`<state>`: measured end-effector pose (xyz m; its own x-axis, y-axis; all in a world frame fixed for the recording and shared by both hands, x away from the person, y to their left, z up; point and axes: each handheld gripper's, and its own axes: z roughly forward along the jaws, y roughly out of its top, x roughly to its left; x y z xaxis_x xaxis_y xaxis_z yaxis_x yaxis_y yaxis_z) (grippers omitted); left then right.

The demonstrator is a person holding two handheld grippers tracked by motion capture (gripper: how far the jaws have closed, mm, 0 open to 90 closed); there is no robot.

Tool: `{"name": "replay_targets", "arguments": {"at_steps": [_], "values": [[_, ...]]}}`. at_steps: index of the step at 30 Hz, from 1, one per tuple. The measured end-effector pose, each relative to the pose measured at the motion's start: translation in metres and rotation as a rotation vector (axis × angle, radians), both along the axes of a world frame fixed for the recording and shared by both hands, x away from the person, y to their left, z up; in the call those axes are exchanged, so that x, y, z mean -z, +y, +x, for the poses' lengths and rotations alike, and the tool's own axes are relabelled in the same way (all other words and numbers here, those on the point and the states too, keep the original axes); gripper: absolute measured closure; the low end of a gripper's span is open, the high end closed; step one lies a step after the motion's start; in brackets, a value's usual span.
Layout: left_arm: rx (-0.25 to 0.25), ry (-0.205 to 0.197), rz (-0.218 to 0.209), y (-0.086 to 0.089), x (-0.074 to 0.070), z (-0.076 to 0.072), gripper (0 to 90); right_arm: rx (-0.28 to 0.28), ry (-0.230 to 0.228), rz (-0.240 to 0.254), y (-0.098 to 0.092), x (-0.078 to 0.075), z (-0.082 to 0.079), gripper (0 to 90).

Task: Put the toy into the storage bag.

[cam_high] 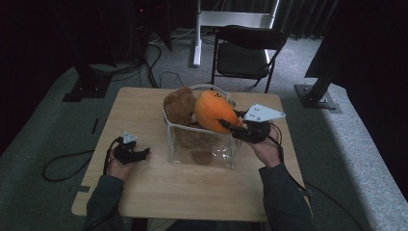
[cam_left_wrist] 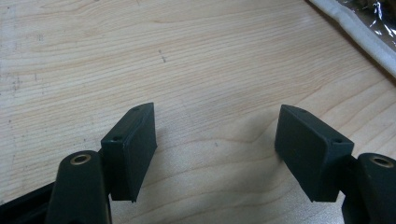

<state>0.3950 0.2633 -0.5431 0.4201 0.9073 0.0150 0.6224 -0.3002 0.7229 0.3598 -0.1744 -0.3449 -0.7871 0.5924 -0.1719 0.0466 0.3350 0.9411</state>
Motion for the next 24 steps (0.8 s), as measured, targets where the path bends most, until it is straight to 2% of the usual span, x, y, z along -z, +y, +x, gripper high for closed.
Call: {"name": "replay_targets", "arguments": {"at_steps": [9, 24], "values": [[0.0, 0.0, 0.0, 0.0, 0.0, 0.0, 30.0, 0.01, 0.001, -0.011, -0.0025, 0.0009, 0.0013, 54.5], [0.0, 0.0, 0.0, -0.0001, 0.0, 0.0, 30.0, -0.003, 0.011, -0.037, 0.0005, 0.0059, -0.0038, 54.4]]}}
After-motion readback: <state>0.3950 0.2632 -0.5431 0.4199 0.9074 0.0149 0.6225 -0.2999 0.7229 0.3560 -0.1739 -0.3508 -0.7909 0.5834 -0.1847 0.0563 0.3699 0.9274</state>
